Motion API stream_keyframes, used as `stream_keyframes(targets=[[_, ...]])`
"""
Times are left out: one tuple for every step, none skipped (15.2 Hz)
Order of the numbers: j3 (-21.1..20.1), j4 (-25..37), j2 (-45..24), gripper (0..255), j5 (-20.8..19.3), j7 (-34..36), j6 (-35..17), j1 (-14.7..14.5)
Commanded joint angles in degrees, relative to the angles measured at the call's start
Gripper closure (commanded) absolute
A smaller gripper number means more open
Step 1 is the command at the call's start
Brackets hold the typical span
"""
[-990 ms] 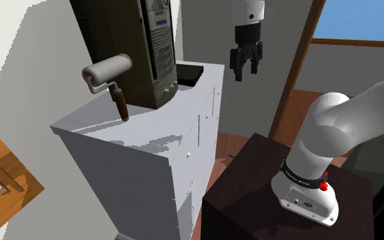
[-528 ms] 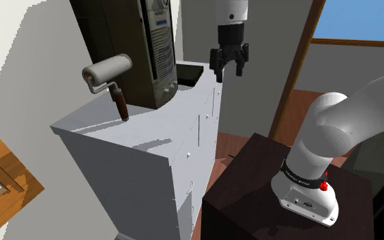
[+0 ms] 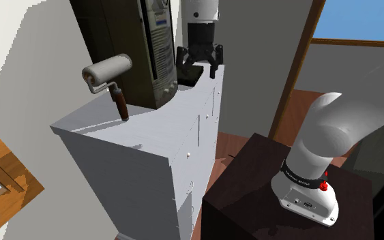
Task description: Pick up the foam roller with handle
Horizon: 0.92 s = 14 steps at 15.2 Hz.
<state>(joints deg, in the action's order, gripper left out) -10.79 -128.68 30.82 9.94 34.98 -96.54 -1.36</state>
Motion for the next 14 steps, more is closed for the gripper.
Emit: stream_keyframes(targets=[[-2.0,2.6,-3.0,0,0.7,4.4,-2.0,0.3],[-2.9,4.0,-4.6,0,0.8,6.4,-2.9,0.5],[-3.8,5.5,-6.2,0,0.9,8.5,-3.7,0.7],[-4.7,7.1,-7.8,0,0.8,10.5,-4.5,0.9],[-5.6,8.7,-9.5,0,0.6,12.6,-5.3,1.1],[-6.4,10.4,-11.2,0,0.3,14.7,-6.0,1.3],[-7.2,12.2,-12.9,0,-0.1,16.8,-6.7,1.5],[-8.0,14.1,-14.7,0,-0.6,19.0,-7.3,1.7],[-8.8,16.0,-16.6,0,-1.1,21.1,-7.8,1.9],[-9.5,18.0,-18.4,0,-1.9,23.2,-8.3,2.1],[-10.2,20.1,-20.3,0,-2.7,25.4,-8.7,2.2],[-10.9,22.3,-22.3,0,-3.6,27.6,-9.1,2.3],[-11.5,24.6,-24.3,0,-4.6,29.8,-9.3,2.3],[-12.0,27.0,-26.3,0,-5.7,32.0,-9.5,2.2]])
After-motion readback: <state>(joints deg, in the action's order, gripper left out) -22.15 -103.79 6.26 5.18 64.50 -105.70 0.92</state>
